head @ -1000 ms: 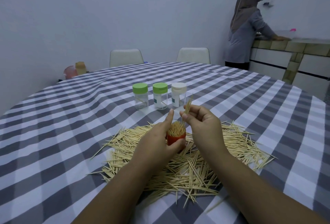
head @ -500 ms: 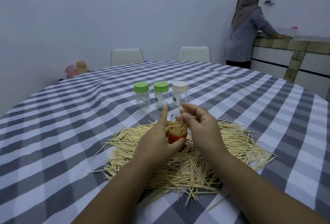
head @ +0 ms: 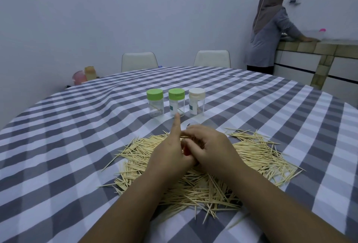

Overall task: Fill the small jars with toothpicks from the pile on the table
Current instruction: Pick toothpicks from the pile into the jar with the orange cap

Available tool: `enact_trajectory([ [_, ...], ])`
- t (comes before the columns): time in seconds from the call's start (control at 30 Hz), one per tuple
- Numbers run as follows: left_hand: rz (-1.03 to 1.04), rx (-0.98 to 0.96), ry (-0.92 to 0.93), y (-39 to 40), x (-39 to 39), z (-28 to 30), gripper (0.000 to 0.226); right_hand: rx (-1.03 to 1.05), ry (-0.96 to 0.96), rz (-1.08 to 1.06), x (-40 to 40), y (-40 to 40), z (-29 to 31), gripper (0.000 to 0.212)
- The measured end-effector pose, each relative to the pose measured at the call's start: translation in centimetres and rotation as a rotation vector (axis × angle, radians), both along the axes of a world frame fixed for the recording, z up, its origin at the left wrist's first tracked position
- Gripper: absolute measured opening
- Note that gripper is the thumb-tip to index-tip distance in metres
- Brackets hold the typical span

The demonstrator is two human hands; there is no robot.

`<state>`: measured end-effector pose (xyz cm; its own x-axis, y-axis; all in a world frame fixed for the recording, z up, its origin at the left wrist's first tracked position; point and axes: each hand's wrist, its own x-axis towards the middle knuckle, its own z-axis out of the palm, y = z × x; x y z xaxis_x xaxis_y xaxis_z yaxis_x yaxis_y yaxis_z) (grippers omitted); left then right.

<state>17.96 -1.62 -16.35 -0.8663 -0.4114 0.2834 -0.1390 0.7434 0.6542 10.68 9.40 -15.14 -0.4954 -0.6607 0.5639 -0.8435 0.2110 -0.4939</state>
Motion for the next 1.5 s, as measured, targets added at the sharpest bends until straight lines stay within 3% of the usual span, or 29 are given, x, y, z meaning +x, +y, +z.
enact_trajectory([
  [0.17,-0.020,0.009,0.020,0.0,-0.1,0.0,0.107,-0.043,-0.015,-0.077,0.0,-0.2,-0.4,0.015],
  [0.4,-0.016,0.002,0.035,0.3,0.2,0.4,0.110,-0.358,-0.446,-0.059,-0.3,0.1,0.5,0.010],
  [0.6,-0.006,-0.001,0.035,0.4,0.4,0.5,0.110,-0.508,-0.590,-0.006,-0.8,0.4,0.7,0.012],
  [0.8,0.004,-0.027,0.032,0.2,0.4,0.5,0.106,-0.393,-0.619,0.014,-0.9,-0.2,0.1,0.013],
  [0.93,0.018,-0.026,0.034,0.0,0.4,0.5,0.099,-0.235,-0.503,-0.012,-1.0,-0.2,-0.4,0.019],
  [1.13,0.039,-0.051,0.018,-0.2,0.4,0.2,0.084,-0.221,-0.395,-0.155,-2.5,0.2,-0.5,0.033],
  [1.23,0.009,-0.049,0.008,-0.1,0.3,0.3,0.080,0.105,-0.222,-0.264,-3.5,0.4,-0.8,0.048],
  [1.33,-0.012,0.027,0.007,0.2,0.3,0.5,0.080,0.417,-0.063,-0.353,-3.7,0.3,-1.2,0.043],
  [1.5,0.068,0.308,0.046,0.0,-0.1,0.5,0.079,0.482,0.038,-0.363,-3.2,0.1,-1.2,0.035],
])
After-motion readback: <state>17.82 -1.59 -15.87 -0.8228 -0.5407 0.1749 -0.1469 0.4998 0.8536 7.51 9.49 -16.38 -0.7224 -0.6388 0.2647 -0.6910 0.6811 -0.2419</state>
